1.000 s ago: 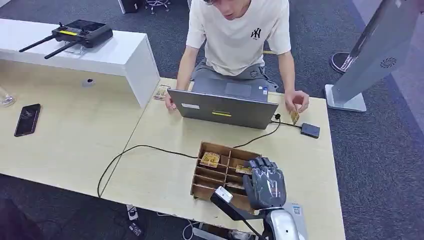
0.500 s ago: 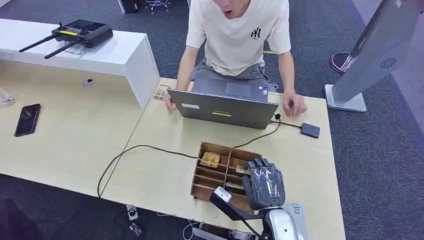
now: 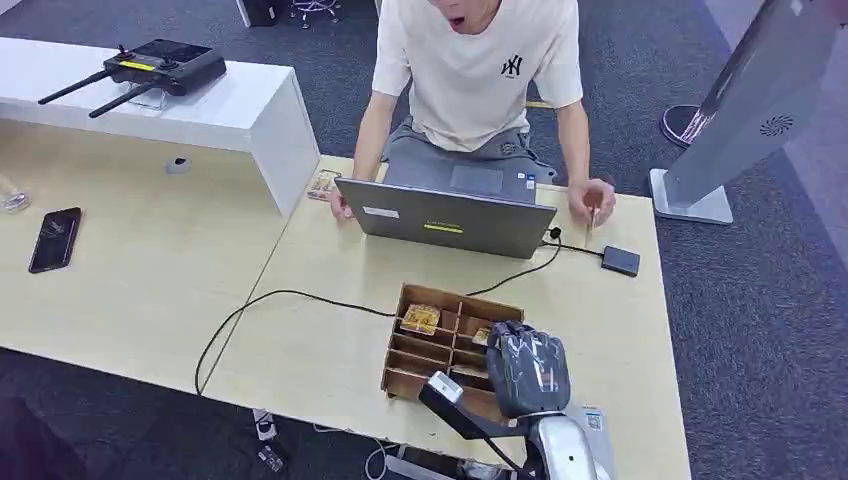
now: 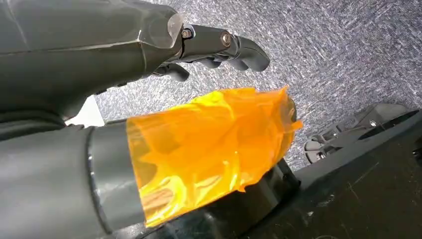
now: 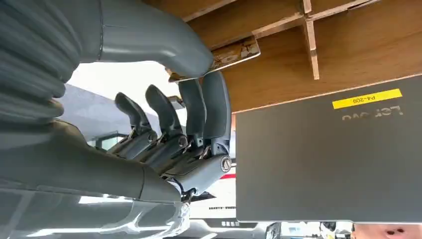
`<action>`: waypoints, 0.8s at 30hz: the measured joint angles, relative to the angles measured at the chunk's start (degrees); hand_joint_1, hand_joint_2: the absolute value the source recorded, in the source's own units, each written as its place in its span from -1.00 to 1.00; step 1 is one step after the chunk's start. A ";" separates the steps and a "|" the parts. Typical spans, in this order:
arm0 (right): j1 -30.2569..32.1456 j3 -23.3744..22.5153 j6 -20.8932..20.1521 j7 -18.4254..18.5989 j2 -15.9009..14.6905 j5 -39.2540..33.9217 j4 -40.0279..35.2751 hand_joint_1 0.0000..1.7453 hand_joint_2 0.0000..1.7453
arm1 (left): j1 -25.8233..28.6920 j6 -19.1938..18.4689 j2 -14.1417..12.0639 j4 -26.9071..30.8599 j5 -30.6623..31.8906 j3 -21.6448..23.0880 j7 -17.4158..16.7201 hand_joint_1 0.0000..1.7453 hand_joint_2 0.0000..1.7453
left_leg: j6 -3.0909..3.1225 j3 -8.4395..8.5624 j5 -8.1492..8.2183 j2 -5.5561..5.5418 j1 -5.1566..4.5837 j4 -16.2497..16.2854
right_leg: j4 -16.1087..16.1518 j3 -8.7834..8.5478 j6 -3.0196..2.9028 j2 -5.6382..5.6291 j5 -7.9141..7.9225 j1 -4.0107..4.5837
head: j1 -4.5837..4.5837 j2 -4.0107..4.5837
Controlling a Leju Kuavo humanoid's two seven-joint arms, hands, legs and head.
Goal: Pass the card to the sensor for recognition and then transmit it.
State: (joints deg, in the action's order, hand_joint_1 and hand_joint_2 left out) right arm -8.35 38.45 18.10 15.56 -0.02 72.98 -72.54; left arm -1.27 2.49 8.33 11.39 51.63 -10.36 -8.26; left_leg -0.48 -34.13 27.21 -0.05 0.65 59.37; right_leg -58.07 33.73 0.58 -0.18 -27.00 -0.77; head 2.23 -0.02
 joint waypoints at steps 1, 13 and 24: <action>-0.02 -0.02 -0.07 0.02 0.00 -0.04 0.00 0.76 1.00 | 0.00 0.00 -0.02 0.00 0.02 0.00 0.00 -1.00 -1.00 | 0.00 0.00 0.00 0.00 0.00 0.00 | 0.00 0.00 0.00 0.00 0.00 0.00 | 0.02 0.00; -0.13 -0.11 -0.13 0.04 0.02 -0.07 0.00 0.94 1.00 | 0.00 0.00 -0.02 0.00 0.11 0.00 0.00 -1.00 -1.00 | 0.00 0.00 0.00 0.00 0.00 0.00 | 0.00 -0.01 0.00 0.00 0.00 0.00 | 0.02 0.00; -0.13 -0.55 0.37 0.04 0.11 -0.24 -0.02 0.98 1.00 | 0.01 0.11 -0.02 0.00 0.13 0.00 0.00 -1.00 -1.00 | 0.00 0.00 0.00 0.00 0.00 0.00 | 0.00 0.00 0.00 0.00 0.00 0.00 | 0.00 0.00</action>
State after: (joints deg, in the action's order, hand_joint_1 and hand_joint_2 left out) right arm -8.49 37.90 18.47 15.61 0.09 72.74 -72.57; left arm -1.25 2.60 8.31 11.39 51.76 -10.36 -8.26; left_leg -0.48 -34.13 27.21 -0.05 0.65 59.37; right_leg -58.07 33.72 0.58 -0.19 -27.00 -0.77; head 2.23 -0.02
